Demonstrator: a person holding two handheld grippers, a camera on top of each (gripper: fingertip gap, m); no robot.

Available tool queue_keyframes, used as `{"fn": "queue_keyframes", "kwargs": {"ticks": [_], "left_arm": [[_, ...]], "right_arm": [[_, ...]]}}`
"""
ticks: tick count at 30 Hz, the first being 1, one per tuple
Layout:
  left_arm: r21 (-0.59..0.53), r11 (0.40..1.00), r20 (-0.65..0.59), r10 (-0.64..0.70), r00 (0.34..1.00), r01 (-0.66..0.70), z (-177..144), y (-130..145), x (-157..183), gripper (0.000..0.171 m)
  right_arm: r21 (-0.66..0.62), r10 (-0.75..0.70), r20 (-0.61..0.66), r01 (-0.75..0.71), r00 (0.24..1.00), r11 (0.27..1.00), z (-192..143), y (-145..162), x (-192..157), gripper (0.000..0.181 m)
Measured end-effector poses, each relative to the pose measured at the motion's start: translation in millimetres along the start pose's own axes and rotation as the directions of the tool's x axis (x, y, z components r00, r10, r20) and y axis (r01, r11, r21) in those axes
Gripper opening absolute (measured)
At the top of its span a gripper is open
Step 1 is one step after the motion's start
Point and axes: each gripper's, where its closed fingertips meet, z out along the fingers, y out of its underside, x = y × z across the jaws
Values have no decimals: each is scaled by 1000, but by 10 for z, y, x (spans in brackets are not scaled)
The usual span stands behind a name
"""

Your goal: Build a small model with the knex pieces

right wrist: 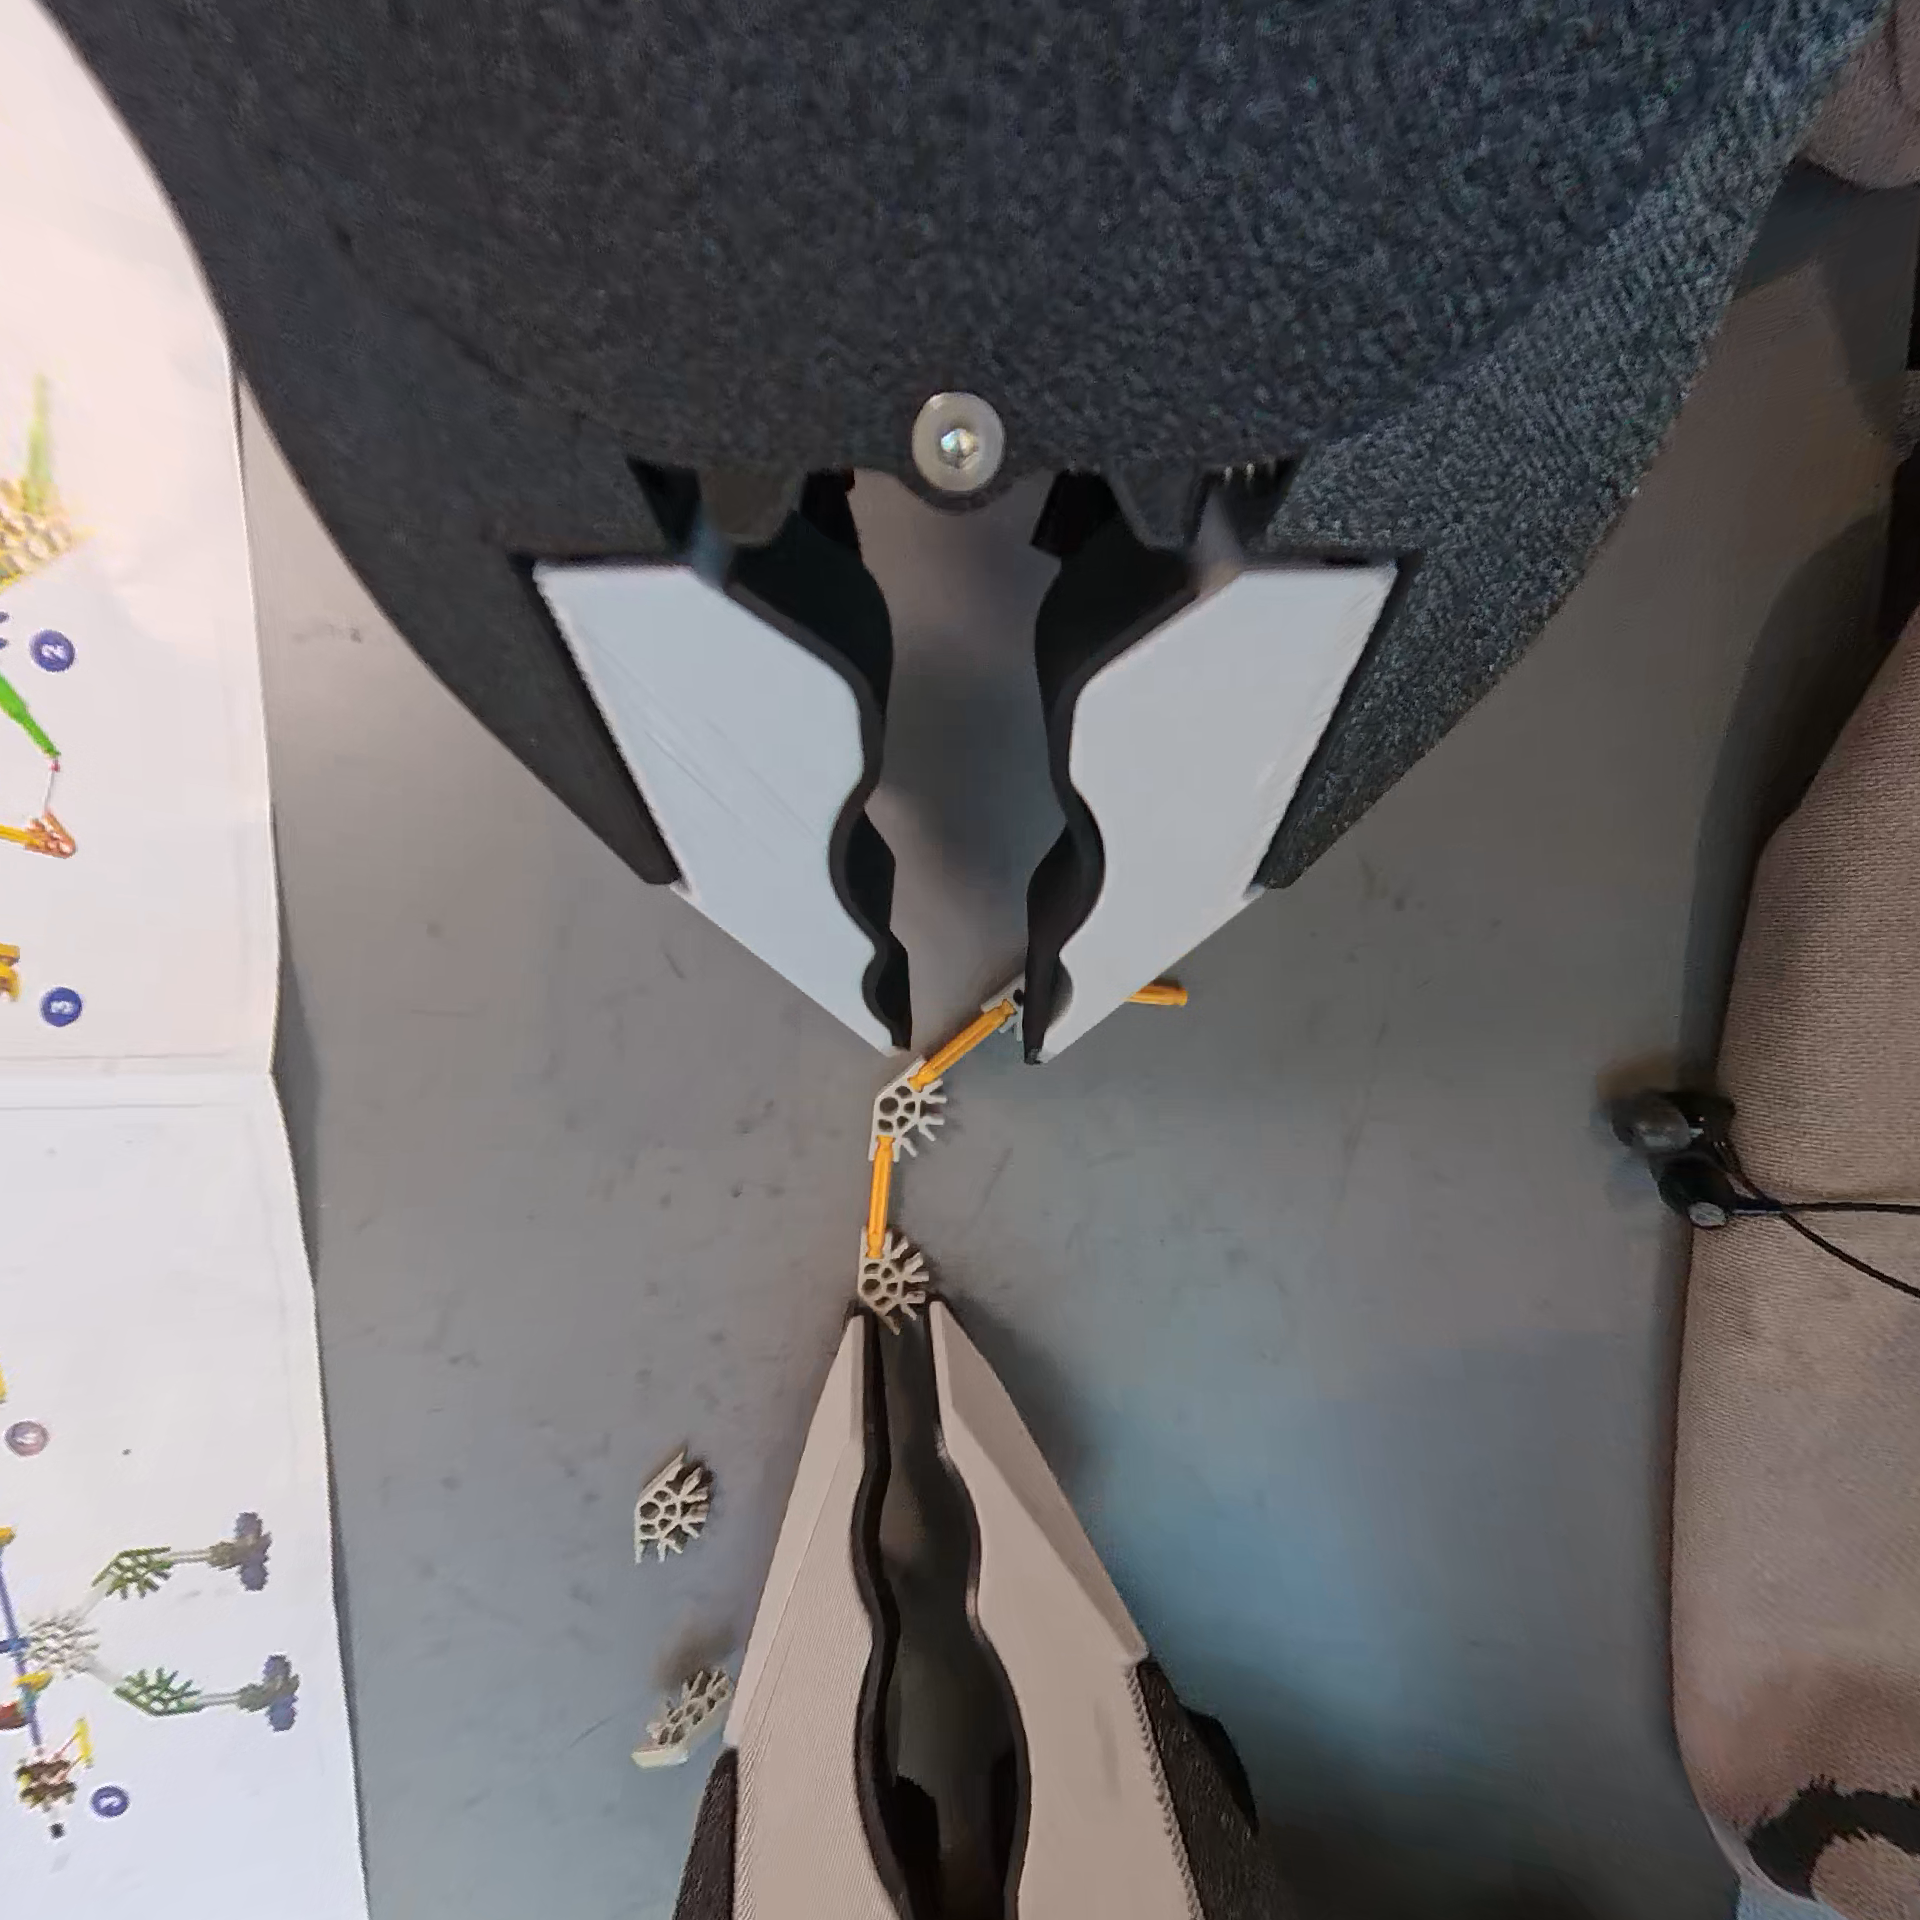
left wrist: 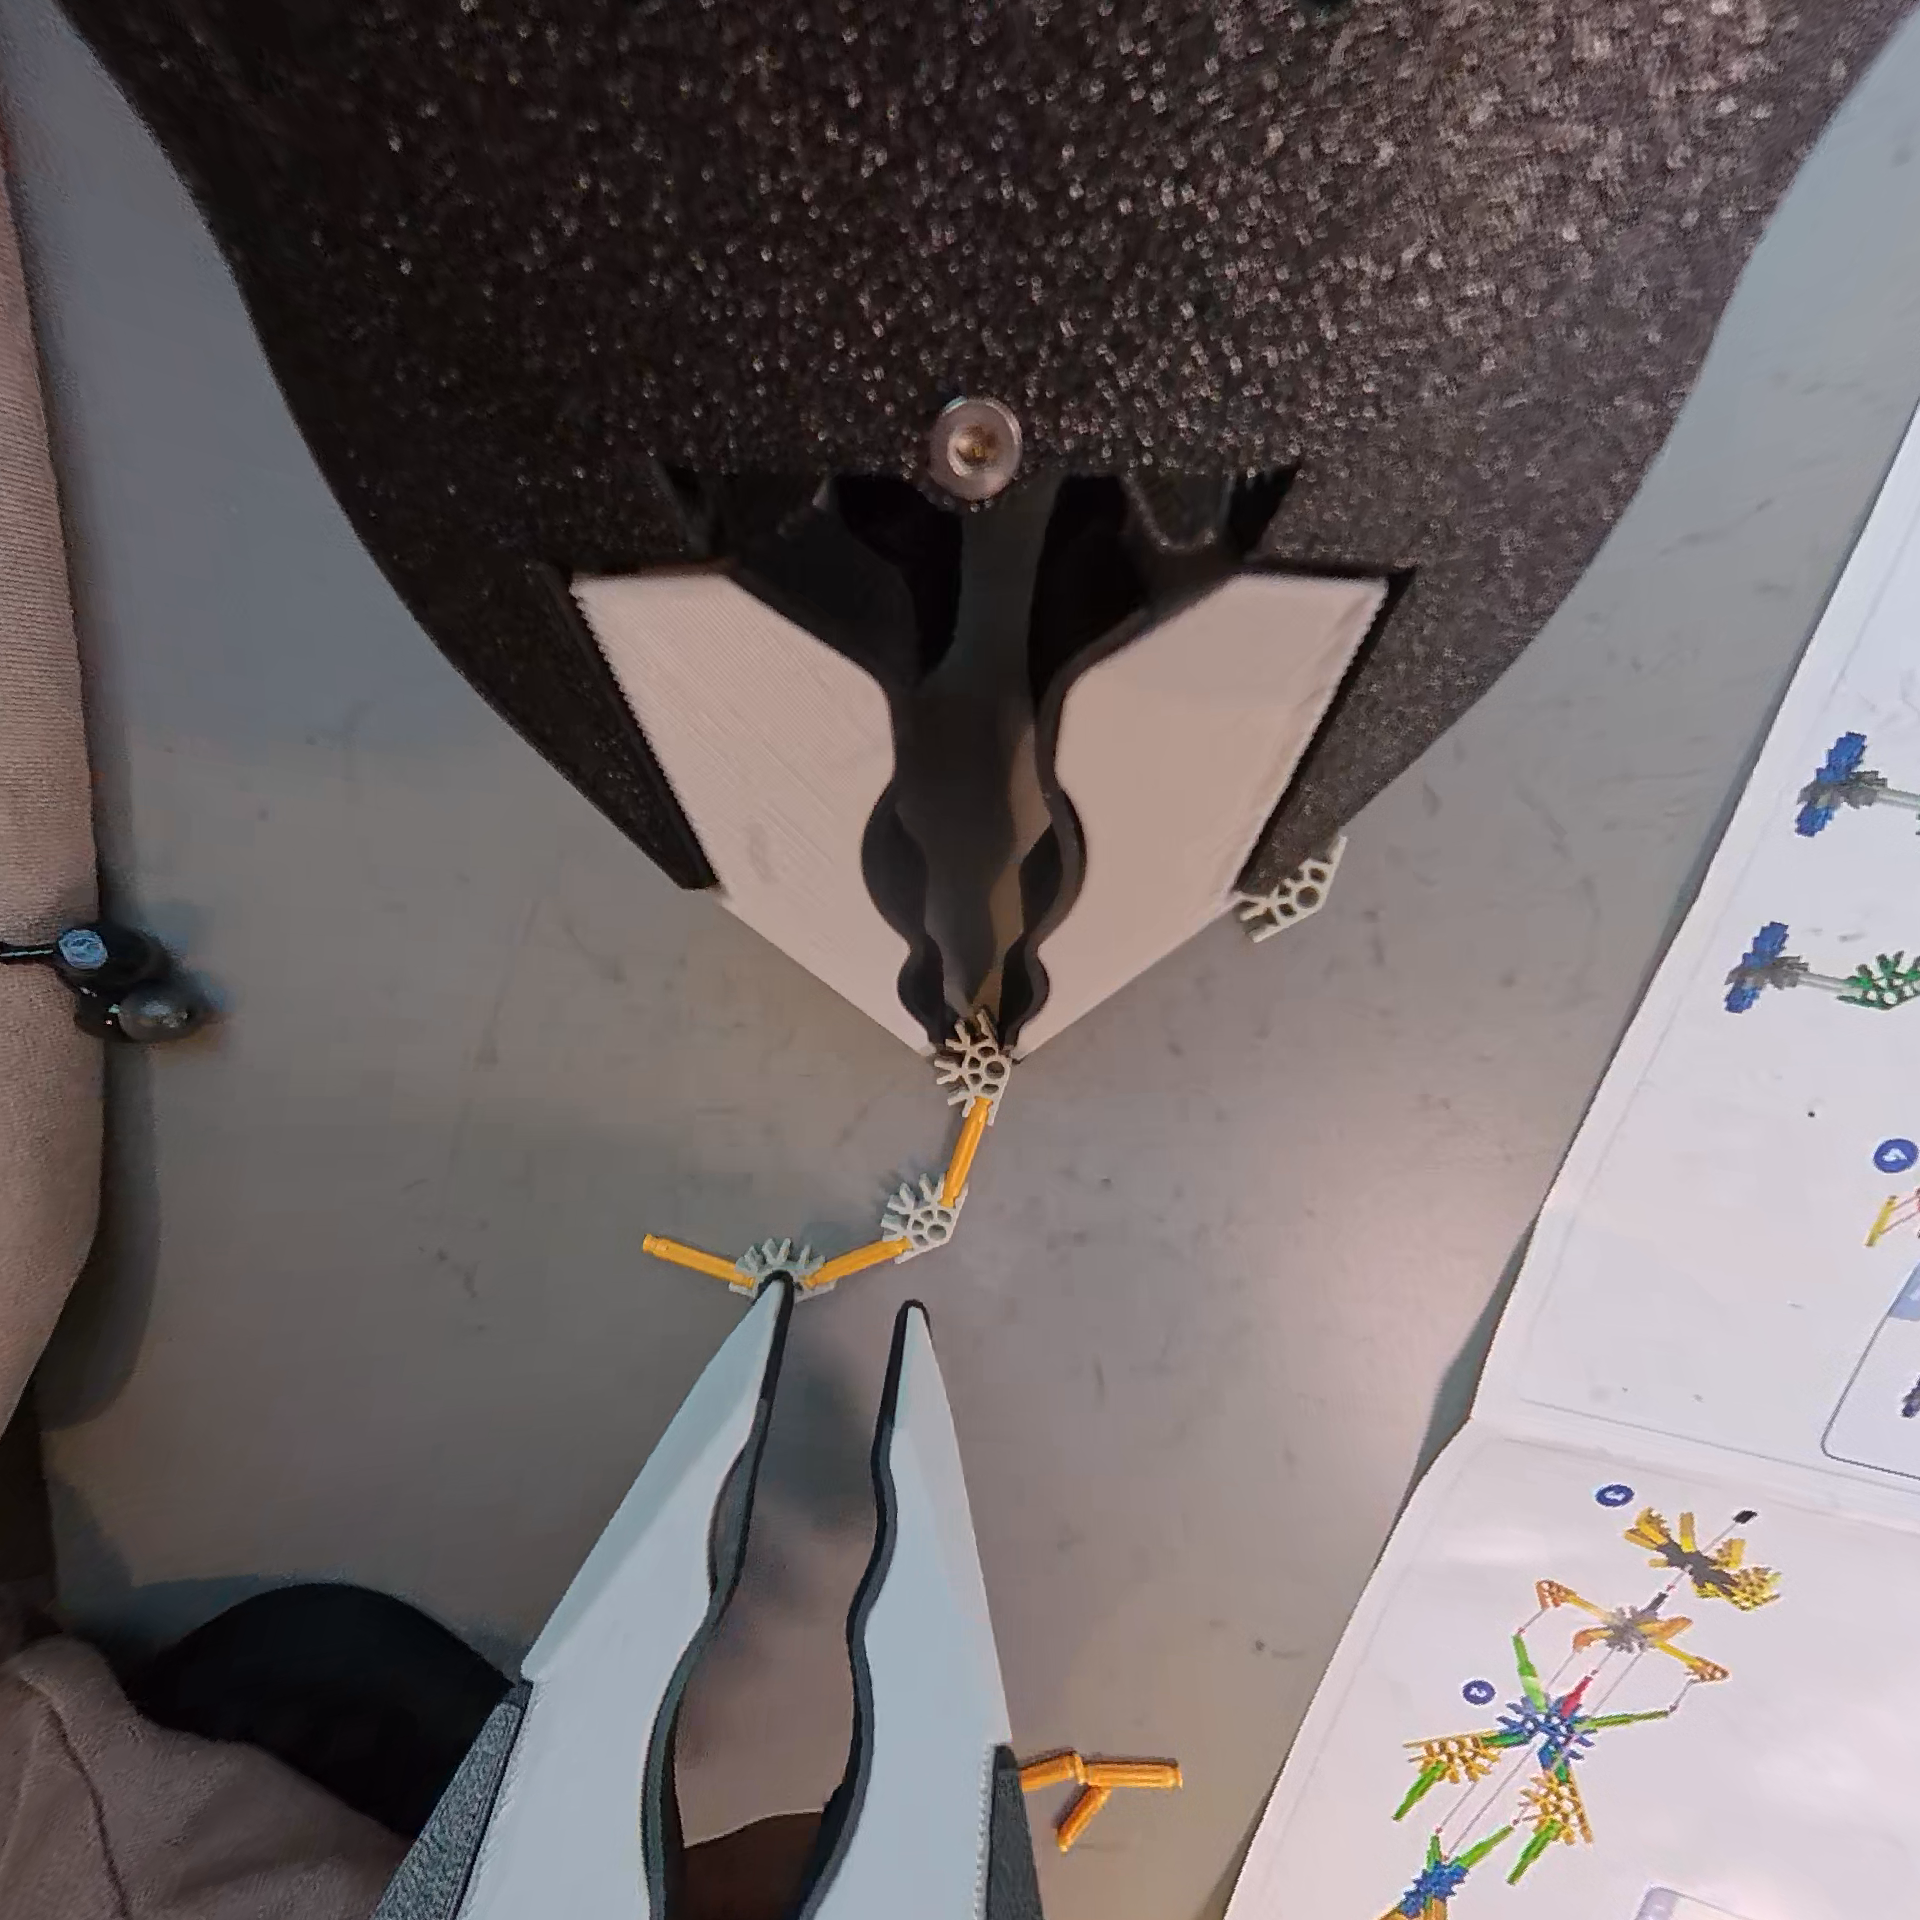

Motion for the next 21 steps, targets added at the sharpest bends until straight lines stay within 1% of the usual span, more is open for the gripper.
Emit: {"fn": "queue_keyframes", "kwargs": {"ticks": [2,4,6,9,11,13,17,21], "left_arm": [[32,999,12,-7,1000,6,-53,-45,-47,10],[79,996,13,-44,999,43,-139,-112,-116,12],[108,992,52,-71,996,65,-229,-134,-251,13],[113,991,140,-88,986,73,-350,-83,-501,15],[109,991,188,-100,977,81,-426,-32,-648,17],[107,990,192,-116,974,97,-478,9,-725,20],[99,990,128,-115,985,102,-479,56,-688,23],[35,999,113,-42,993,38,-370,131,-588,25]], "right_arm": [[-5,-4,5,4,1000,1000,2,7,-18,21],[5,-4,0,4,1000,1000,-5,-9,-12,21],[8,-4,-7,4,1000,1000,8,-23,-3,21],[-10,-14,-49,14,999,1000,38,-15,54,21],[4,-16,-64,17,998,1000,41,-48,75,20],[20,-11,-74,12,997,1000,49,-86,87,20],[-5,-16,-100,15,995,1000,87,-66,115,19],[-29,15,-113,-19,993,999,61,-2,161,6]]}}
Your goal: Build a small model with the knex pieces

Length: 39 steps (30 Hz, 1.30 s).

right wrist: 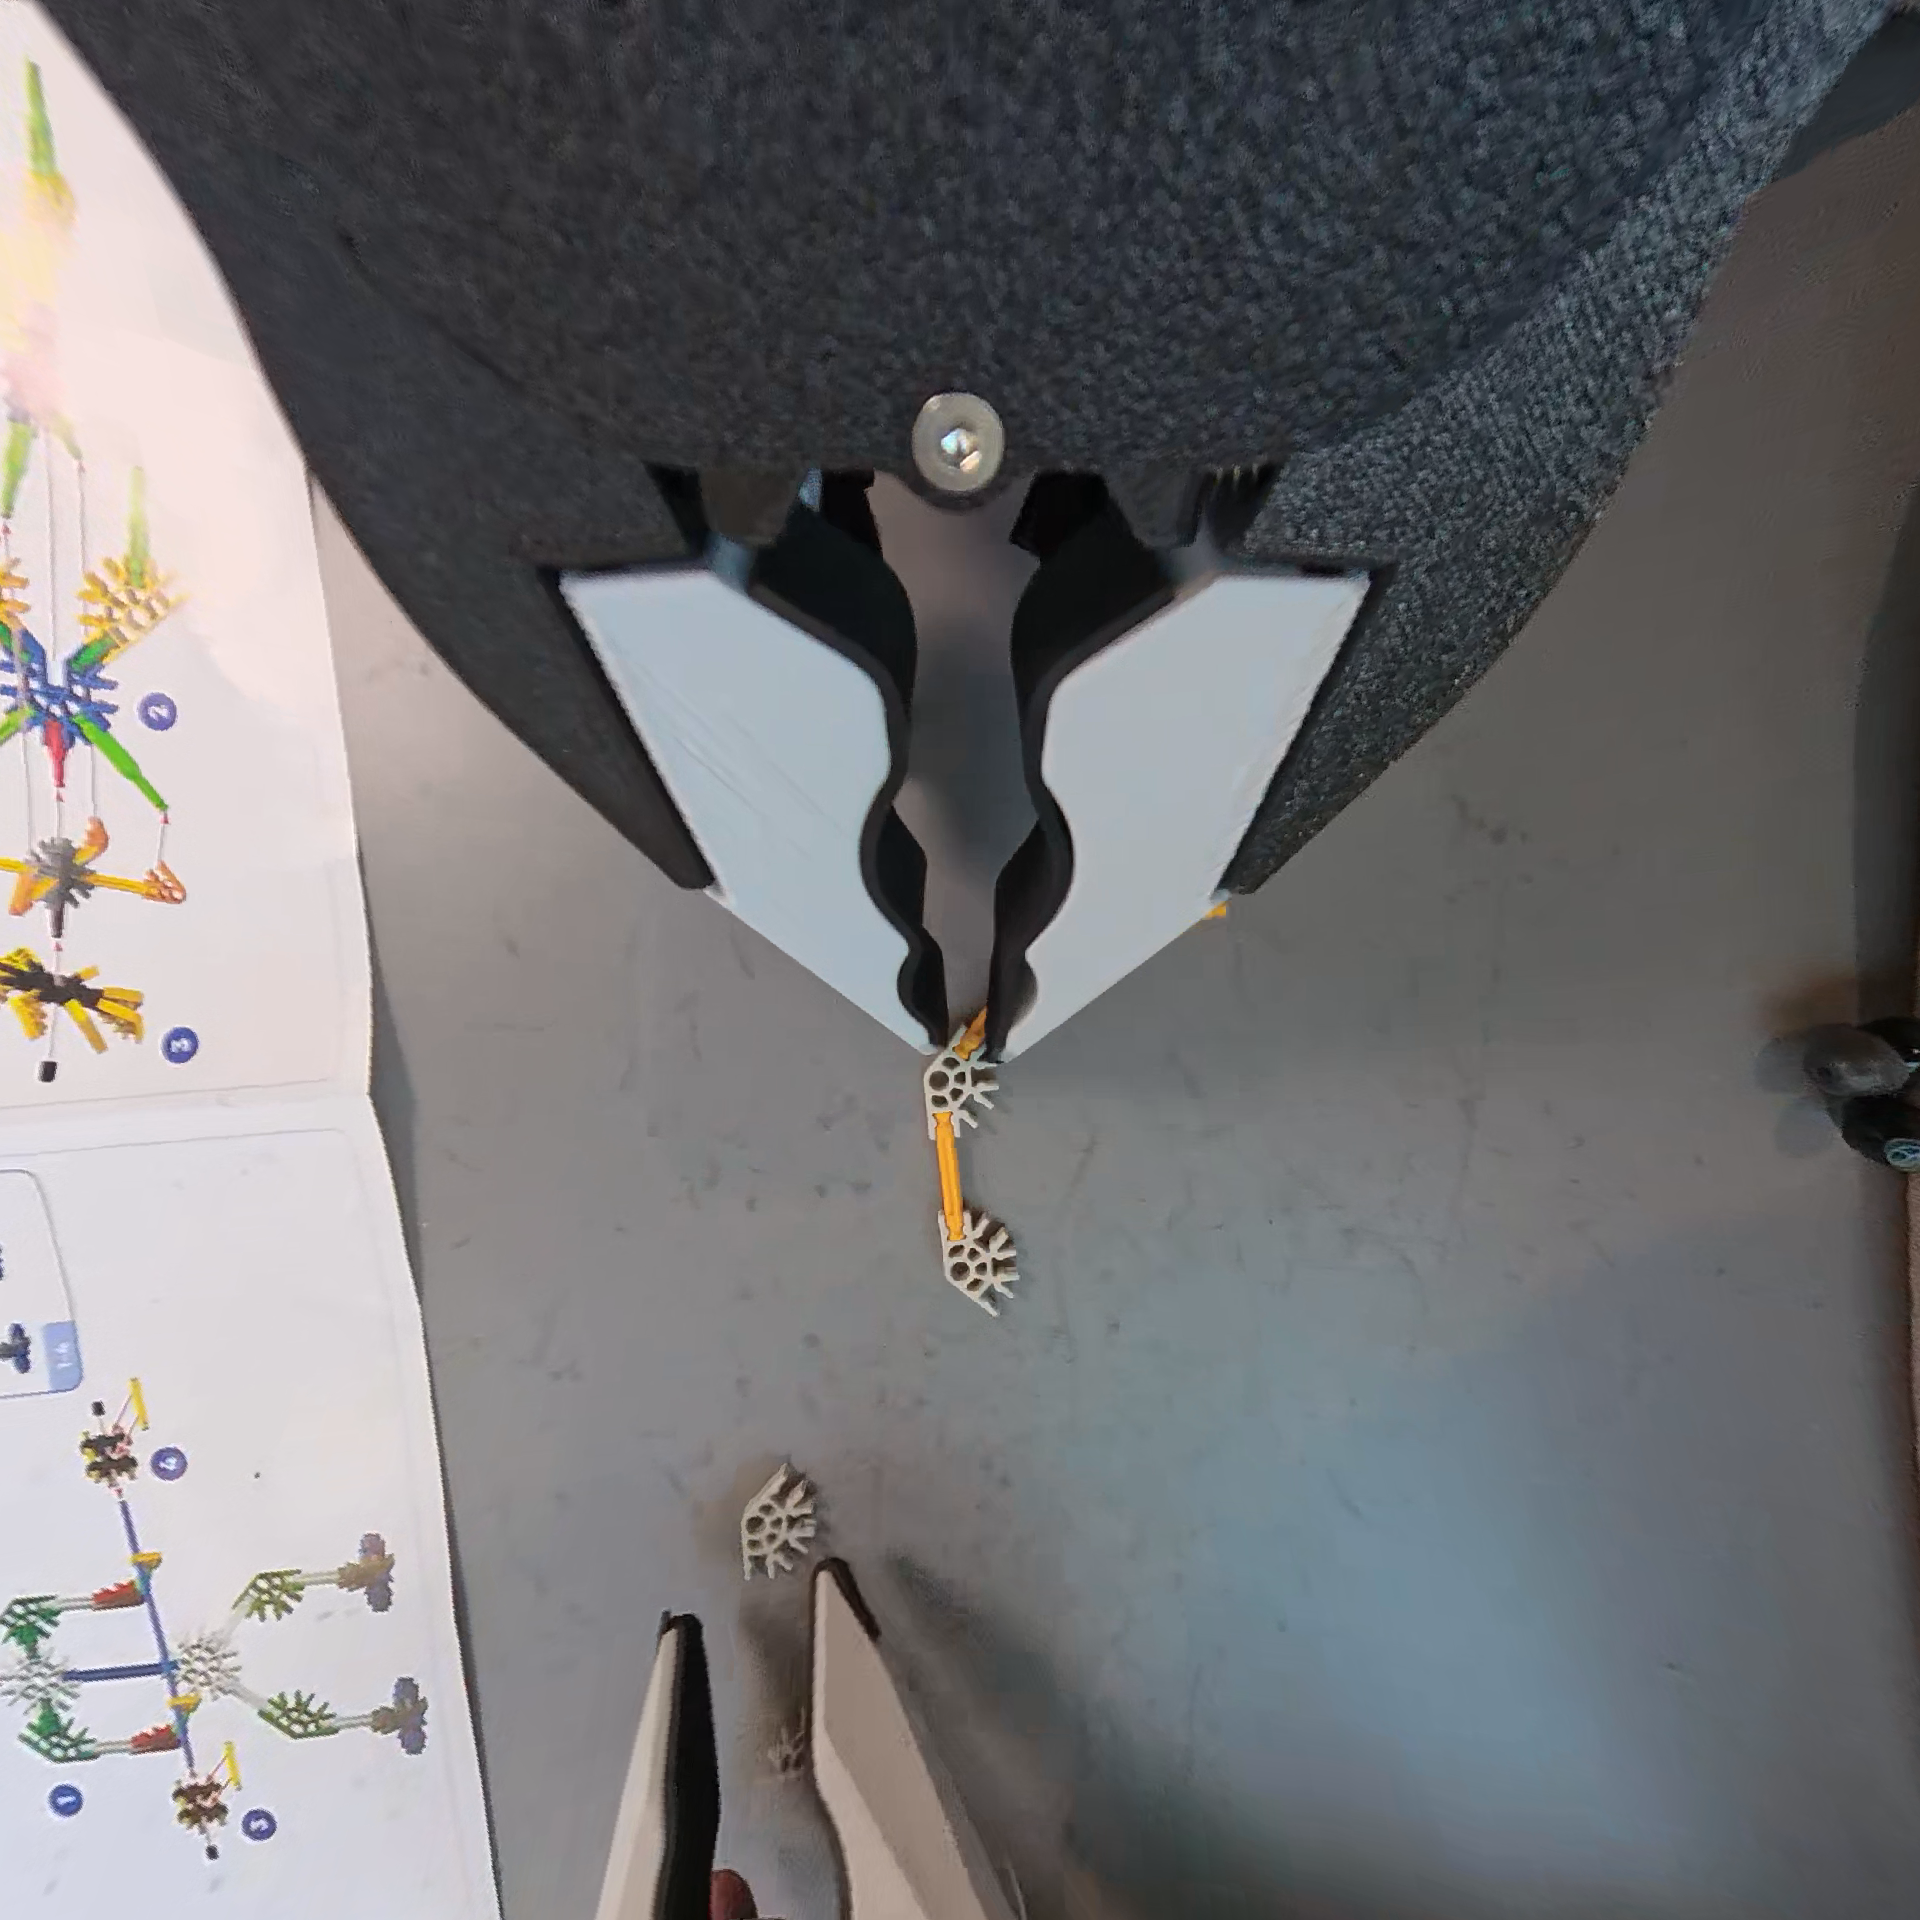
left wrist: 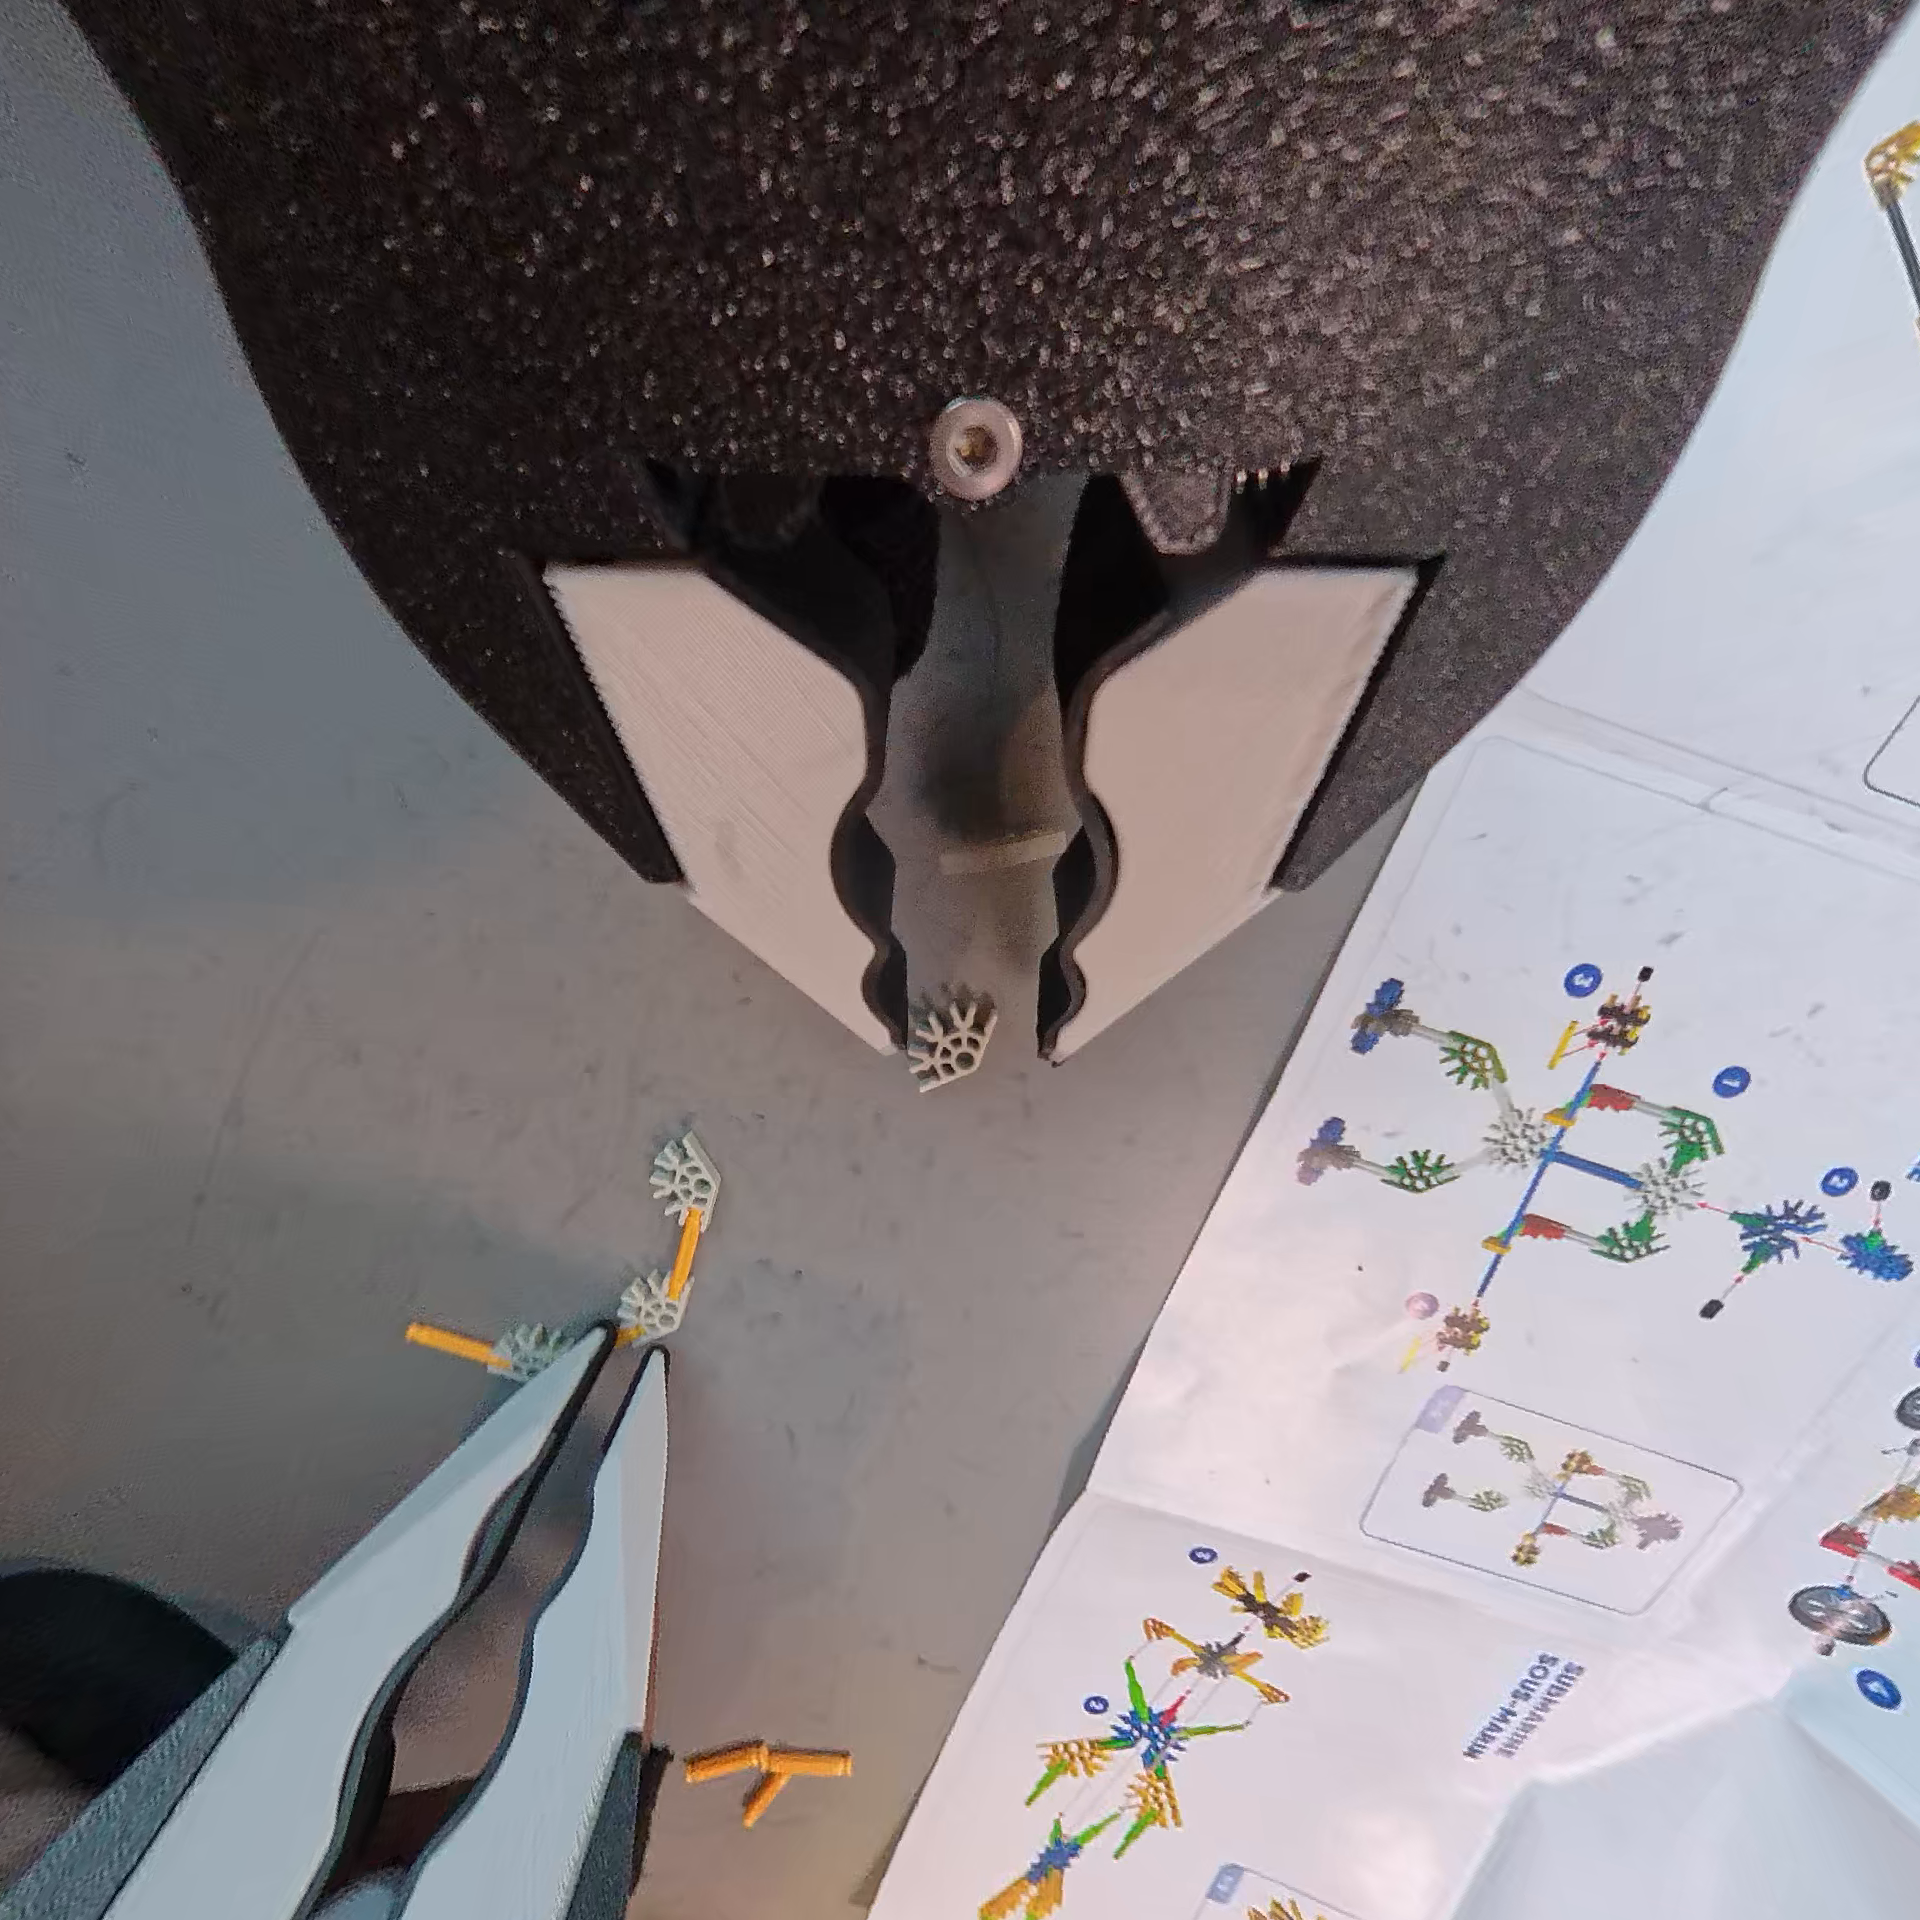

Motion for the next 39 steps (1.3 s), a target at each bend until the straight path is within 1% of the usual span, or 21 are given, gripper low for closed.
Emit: {"fn": "queue_keyframes", "kwargs": {"ticks": [3,6,10,12,13,14,16,18,20,22,23,24,26,31,33,34,35,37,39], "left_arm": [[-42,998,14,50,999,-50,67,59,40,25],[-49,997,11,58,998,-58,91,64,69,24],[-54,997,-11,56,998,-57,95,70,117,14],[-57,996,-13,65,998,-66,99,69,137,11],[-59,996,-9,69,998,-69,101,67,139,11],[-61,996,-6,70,997,-71,104,65,142,10],[-64,995,-3,74,997,-74,106,63,148,10],[-66,995,-4,75,997,-75,108,63,157,10],[-67,995,-7,72,997,-73,109,63,162,10],[-67,996,-8,66,998,-67,111,62,161,10],[-65,996,-10,61,998,-62,112,61,161,10],[-63,996,-11,57,998,-57,113,60,160,10],[-60,997,-12,53,999,-54,115,58,158,11],[-48,998,-15,39,999,-40,105,43,148,15],[-36,999,-18,31,999,-31,97,24,146,16],[-33,999,-17,29,999,-30,91,17,142,16],[-30,999,-14,30,999,-30,87,12,137,16],[-23,999,-8,33,999,-33,80,-4,131,16],[-14,999,-3,38,999,-38,74,-24,130,16]], "right_arm": [[-31,30,-22,-31,999,999,-58,79,65,3],[-60,71,-18,-72,997,996,-122,165,91,3],[-102,138,-2,-137,990,985,-211,290,90,3],[-124,167,32,-162,985,979,-256,355,37,3],[-140,162,67,-152,984,979,-276,393,-30,5],[-148,148,103,-132,984,980,-295,420,-102,13],[-116,97,137,-81,986,990,-383,395,-164,16],[-54,83,85,-79,993,995,-537,349,-54,16],[-4,137,-32,-138,990,990,-715,377,211,15],[-21,194,-207,-202,959,979,-863,597,564,11],[-39,225,-269,-245,936,969,-909,732,699,10],[-44,262,-294,-287,919,957,-926,831,776,10],[-26,320,-268,-338,909,941,-897,892,802,11],[-5,344,-285,-361,895,933,-798,860,883,12],[-34,362,-302,-390,882,920,-738,925,914,11],[-44,370,-303,-401,878,915,-713,954,916,10],[-23,381,-290,-405,878,914,-711,919,913,1],[-22,374,-285,-396,883,918,-696,896,904,0],[-15,323,-275,-340,906,940,-658,801,871,0]]}}
